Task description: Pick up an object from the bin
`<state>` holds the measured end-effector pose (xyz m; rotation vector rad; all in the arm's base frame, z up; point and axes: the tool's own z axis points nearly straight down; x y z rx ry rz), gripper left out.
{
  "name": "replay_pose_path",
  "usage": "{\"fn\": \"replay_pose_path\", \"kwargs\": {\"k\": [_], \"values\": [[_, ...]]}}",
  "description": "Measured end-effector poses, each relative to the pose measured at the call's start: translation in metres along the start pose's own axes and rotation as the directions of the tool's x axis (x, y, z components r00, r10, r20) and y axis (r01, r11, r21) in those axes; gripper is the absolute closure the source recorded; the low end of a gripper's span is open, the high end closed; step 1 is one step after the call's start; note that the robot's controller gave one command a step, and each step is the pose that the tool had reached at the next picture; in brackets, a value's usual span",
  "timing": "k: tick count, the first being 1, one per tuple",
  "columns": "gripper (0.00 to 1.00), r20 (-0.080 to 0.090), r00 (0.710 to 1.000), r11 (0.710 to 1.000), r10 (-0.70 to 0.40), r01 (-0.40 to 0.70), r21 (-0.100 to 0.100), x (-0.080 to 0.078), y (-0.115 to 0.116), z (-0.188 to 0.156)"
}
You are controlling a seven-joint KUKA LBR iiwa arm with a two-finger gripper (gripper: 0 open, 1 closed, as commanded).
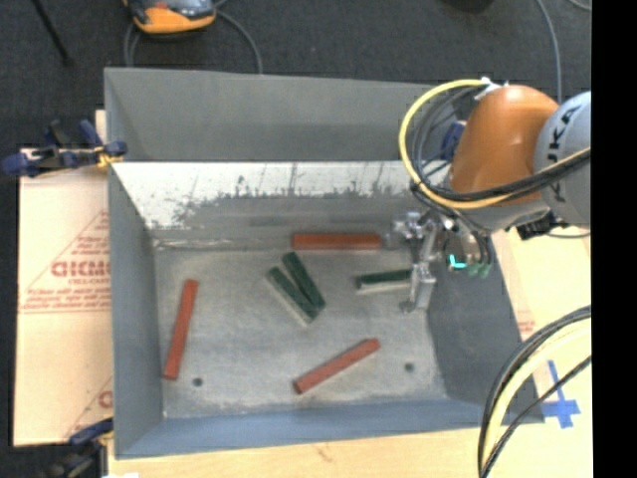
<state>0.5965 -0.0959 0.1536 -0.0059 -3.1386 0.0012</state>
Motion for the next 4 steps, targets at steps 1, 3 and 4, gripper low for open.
{"fn": "replay_pose_path", "kwargs": {"k": [1, 3, 4], "values": [[0.0, 0.008, 1.0, 1.0, -0.003, 0.003, 0.001, -0.002, 0.0, -0.005], [0.0, 0.018, 0.995, 0.995, 0.102, -0.102, -0.001, -0.006, -0.013, 0.105], [0.0, 0.011, 0.999, 0.999, 0.039, -0.039, 0.001, 0.0, -0.027, 0.077]]}}
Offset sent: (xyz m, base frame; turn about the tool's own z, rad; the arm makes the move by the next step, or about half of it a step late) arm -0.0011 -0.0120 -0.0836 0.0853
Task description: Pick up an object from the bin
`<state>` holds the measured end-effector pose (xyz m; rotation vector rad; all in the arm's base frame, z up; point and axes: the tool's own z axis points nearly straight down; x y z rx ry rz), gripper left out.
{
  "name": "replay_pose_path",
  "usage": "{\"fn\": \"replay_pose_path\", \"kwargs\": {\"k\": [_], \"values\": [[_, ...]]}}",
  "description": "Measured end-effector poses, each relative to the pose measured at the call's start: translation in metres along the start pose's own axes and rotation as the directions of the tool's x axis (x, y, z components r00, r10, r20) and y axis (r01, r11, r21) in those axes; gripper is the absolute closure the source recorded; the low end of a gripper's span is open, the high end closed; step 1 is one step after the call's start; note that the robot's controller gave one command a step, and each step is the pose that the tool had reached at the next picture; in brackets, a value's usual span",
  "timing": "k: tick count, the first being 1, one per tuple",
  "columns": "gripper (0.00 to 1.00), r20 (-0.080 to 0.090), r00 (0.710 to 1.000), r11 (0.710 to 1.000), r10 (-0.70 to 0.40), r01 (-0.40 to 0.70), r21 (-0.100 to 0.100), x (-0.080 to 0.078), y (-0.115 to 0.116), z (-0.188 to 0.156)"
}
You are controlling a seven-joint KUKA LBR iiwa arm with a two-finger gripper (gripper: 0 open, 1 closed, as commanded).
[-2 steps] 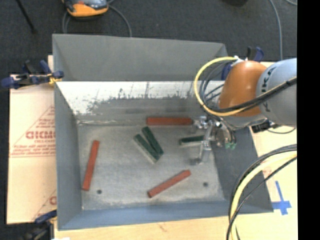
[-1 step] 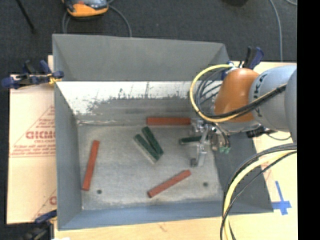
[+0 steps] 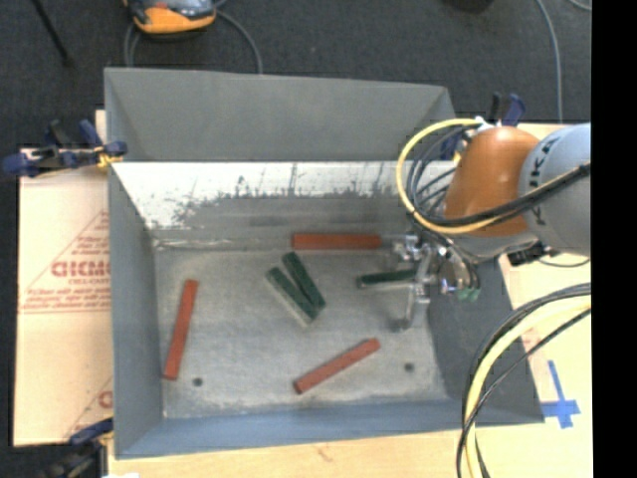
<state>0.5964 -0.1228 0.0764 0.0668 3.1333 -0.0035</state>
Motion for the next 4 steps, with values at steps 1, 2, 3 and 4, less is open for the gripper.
{"fn": "replay_pose_path", "kwargs": {"k": [1, 2, 3, 4], "values": [[0.0, -0.003, 0.999, 0.999, -0.044, 0.044, -0.001, 0.01, 0.009, 0.005], [1.0, -0.001, 1.0, 1.0, -0.003, 0.003, -0.002, -0.002, 0.0, -0.001], [1.0, -0.001, 1.0, 1.0, -0.003, 0.003, -0.002, -0.002, 0.0, -0.001], [1.0, -0.007, 1.0, 1.0, -0.004, 0.004, -0.003, 0.0, 0.0, -0.01]]}}
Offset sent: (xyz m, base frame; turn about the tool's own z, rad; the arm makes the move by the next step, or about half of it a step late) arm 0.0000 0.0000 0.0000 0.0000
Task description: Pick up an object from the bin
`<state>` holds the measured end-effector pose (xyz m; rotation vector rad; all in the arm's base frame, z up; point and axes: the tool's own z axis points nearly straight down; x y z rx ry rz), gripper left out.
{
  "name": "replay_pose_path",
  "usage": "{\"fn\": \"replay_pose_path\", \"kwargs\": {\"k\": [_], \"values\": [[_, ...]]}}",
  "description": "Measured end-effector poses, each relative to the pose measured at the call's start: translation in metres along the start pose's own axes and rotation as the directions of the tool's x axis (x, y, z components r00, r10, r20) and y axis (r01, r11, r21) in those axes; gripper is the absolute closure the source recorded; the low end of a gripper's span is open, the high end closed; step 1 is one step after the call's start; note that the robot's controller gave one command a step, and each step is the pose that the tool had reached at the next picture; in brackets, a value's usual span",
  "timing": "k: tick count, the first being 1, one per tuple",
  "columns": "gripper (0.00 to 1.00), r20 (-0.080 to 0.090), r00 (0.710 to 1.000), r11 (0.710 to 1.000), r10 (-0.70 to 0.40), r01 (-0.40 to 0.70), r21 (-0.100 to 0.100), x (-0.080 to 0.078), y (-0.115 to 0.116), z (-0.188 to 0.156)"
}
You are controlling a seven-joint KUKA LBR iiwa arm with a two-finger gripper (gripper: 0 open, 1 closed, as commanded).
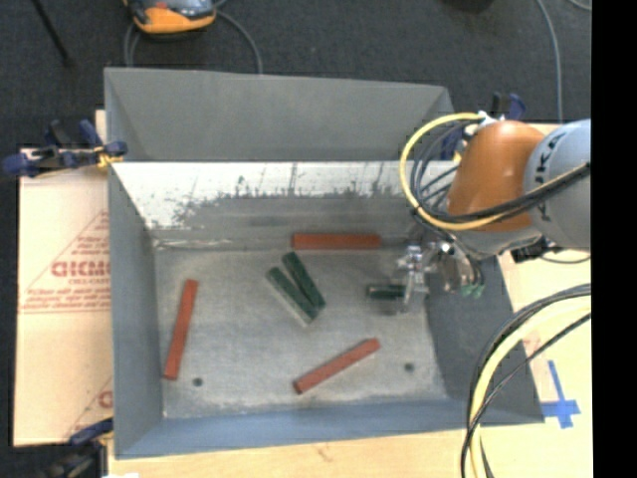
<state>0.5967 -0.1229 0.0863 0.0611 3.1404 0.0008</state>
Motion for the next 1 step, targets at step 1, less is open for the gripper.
{"fn": "replay_pose_path", "kwargs": {"k": [1], "values": [[1.0, -0.001, 1.0, 1.0, -0.001, 0.001, 0.0, -0.0002, -0.0001, -0.0214]]}}
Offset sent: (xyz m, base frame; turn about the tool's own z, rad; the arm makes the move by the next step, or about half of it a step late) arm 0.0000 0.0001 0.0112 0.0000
